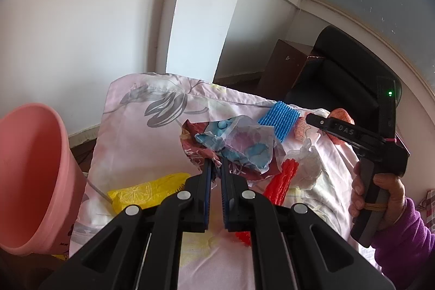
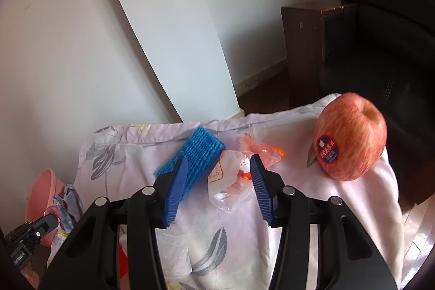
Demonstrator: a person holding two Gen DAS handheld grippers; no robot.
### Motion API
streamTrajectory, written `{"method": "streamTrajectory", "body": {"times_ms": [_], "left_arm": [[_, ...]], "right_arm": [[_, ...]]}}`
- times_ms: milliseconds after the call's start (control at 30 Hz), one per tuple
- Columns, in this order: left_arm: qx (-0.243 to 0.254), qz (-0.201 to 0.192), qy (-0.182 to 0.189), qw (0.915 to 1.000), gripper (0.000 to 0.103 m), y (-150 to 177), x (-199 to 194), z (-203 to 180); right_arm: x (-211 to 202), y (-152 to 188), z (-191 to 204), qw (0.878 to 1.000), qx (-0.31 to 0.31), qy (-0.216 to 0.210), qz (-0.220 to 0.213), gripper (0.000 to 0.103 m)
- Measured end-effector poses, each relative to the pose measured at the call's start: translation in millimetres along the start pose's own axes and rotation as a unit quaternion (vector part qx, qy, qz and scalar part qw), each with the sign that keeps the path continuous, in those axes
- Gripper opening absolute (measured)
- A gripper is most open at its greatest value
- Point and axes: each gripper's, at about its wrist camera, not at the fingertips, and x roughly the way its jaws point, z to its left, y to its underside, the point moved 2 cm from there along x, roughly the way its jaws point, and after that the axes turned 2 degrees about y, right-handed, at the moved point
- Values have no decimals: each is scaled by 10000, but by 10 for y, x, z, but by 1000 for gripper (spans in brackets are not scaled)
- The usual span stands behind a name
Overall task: Collect trash
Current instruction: 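Grasp the orange plastic bag with the right tool while the left tool holds the wrapper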
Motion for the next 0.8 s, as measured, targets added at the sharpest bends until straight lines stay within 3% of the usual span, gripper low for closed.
{"method": "streamTrajectory", "body": {"times_ms": [67,133,200,300,800], "left_arm": [[4,-30,-9,10000,6,0,-20,4],[-25,-67,2,10000,6,-7,-51,18],[-32,-114,-4,9999,6,-15,-80,28],[-46,-183,-6,9998,6,-26,-134,36],[-24,-592,37,9982,6,-60,-494,11]], "right_arm": [[64,23,15,10000,-18,10,74,47],[104,42,36,9999,-59,34,147,25],[124,67,49,9998,-102,72,168,13],[80,101,57,9998,-90,-14,163,5],[-751,172,307,9967,-90,-742,-316,3]]}}
